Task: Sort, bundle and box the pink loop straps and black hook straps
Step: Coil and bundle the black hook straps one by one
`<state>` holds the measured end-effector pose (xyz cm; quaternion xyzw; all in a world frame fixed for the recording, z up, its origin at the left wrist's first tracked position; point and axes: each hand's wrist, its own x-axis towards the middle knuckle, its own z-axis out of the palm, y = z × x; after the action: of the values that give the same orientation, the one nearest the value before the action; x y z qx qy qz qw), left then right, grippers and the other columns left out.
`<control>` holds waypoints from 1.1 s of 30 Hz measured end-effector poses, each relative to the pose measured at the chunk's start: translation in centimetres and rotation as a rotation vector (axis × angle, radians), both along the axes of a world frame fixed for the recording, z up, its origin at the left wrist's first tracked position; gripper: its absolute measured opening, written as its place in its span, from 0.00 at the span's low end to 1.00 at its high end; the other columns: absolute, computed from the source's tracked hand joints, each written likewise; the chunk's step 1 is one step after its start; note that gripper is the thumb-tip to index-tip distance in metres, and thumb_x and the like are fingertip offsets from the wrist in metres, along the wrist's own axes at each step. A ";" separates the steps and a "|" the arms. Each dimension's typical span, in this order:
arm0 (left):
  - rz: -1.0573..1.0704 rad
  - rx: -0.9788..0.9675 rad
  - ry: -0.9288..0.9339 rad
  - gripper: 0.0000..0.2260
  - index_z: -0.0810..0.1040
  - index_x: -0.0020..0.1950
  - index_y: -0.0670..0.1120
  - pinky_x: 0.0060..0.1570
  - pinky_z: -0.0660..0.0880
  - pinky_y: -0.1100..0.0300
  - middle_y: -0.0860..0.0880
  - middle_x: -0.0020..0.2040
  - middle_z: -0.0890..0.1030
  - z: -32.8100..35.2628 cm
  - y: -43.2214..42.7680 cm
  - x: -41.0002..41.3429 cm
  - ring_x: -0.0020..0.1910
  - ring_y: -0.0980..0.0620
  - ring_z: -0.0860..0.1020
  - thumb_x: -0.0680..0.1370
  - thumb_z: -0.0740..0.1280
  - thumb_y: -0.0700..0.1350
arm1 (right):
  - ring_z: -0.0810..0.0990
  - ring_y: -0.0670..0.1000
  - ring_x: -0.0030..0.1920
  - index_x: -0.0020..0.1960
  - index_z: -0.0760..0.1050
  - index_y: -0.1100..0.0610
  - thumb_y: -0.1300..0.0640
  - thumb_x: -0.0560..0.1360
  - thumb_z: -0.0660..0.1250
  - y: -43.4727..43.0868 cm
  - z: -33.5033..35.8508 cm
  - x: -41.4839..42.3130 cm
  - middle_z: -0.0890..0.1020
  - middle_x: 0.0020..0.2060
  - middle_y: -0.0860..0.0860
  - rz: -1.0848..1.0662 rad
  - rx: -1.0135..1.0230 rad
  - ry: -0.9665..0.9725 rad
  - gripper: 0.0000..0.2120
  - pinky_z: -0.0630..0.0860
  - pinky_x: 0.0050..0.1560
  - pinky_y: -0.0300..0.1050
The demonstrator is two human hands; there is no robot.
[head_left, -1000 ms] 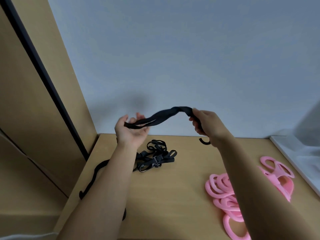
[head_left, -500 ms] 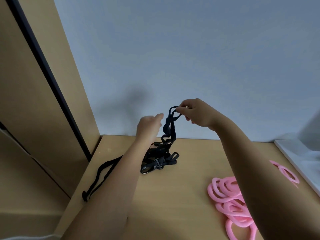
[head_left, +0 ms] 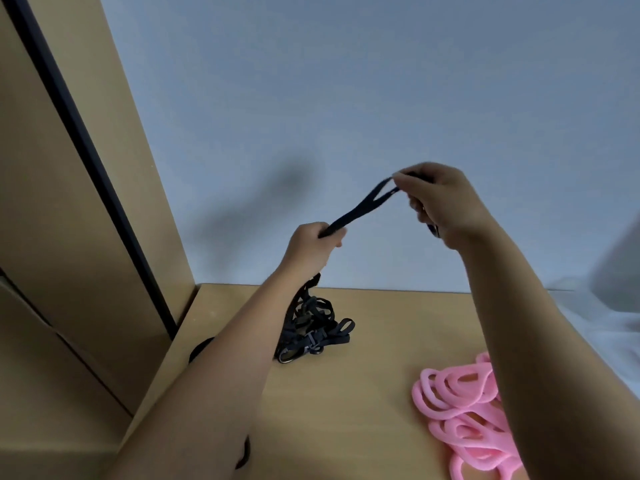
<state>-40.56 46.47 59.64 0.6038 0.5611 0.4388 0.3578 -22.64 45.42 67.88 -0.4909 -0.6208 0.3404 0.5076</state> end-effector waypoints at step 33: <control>0.017 -0.206 -0.266 0.11 0.74 0.40 0.43 0.33 0.77 0.59 0.52 0.23 0.64 4.3 3.0 -3.4 0.19 0.55 0.63 0.79 0.56 0.36 | 0.73 0.50 0.31 0.41 0.74 0.58 0.50 0.81 0.55 -0.1 -12.8 -0.6 0.76 0.30 0.53 -0.030 -0.293 -0.139 0.17 0.70 0.36 0.43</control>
<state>-43.99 49.44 63.91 0.4957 0.5559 0.4582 0.4851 -23.24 45.31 55.08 -0.5913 -0.5908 0.3848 0.3914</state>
